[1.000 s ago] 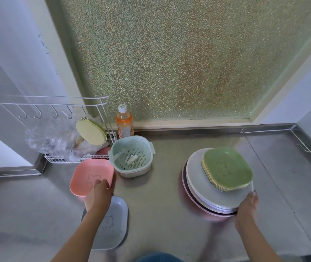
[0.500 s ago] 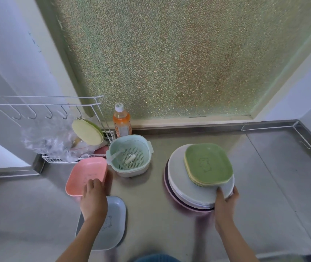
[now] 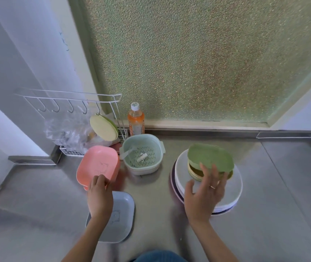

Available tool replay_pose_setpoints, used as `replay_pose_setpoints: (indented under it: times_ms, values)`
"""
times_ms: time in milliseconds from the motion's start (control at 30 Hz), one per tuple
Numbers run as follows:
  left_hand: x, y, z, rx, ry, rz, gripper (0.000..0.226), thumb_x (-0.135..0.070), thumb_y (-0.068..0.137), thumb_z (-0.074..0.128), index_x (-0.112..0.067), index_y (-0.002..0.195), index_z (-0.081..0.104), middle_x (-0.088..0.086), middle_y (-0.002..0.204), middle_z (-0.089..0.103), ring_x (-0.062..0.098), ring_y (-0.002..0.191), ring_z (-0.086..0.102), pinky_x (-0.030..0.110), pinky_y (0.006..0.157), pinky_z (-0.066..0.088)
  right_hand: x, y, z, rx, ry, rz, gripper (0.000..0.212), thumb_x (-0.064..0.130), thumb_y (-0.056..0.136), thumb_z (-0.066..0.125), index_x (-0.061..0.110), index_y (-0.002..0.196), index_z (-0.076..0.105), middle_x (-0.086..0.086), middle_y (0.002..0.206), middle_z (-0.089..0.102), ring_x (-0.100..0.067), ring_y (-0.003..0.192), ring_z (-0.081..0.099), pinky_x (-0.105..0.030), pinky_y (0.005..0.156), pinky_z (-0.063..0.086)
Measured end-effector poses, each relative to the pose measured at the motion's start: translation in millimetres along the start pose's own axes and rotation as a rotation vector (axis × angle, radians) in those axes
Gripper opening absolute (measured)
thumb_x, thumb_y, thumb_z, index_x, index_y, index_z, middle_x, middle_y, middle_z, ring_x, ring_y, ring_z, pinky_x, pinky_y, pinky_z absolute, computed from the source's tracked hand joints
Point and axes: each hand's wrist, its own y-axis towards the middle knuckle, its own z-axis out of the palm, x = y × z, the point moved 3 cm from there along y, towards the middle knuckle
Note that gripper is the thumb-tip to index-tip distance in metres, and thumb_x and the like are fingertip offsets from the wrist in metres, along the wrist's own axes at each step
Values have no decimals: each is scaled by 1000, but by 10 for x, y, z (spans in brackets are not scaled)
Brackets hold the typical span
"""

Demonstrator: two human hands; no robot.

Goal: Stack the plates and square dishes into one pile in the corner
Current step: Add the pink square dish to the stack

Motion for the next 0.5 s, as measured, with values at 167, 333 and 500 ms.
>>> replay_pose_setpoints:
  times_ms: [167,333,500]
  values:
    - [20,62,-23,60,-11,-49,16,-9,84,61,-8,72,51,6,87,54,32,74,50,33,58,35,-212,-34,35,63,-82,191,60,14,75,49,22,133,38,-9,146,37,-35,135,28,-57,101,29]
    - [-24,78,-76,66,-67,-111,22,-16,83,64,-4,69,53,6,80,53,29,67,48,30,55,33,-370,-5,67,181,-188,159,44,8,78,64,18,120,56,-3,140,47,-34,132,29,-54,99,29]
    - [-33,107,-93,61,-120,-118,22,-21,85,63,-8,69,55,8,82,58,26,68,50,29,56,32,-544,125,5,130,-232,129,21,11,83,65,14,104,65,-9,125,59,-37,123,40,-53,94,35]
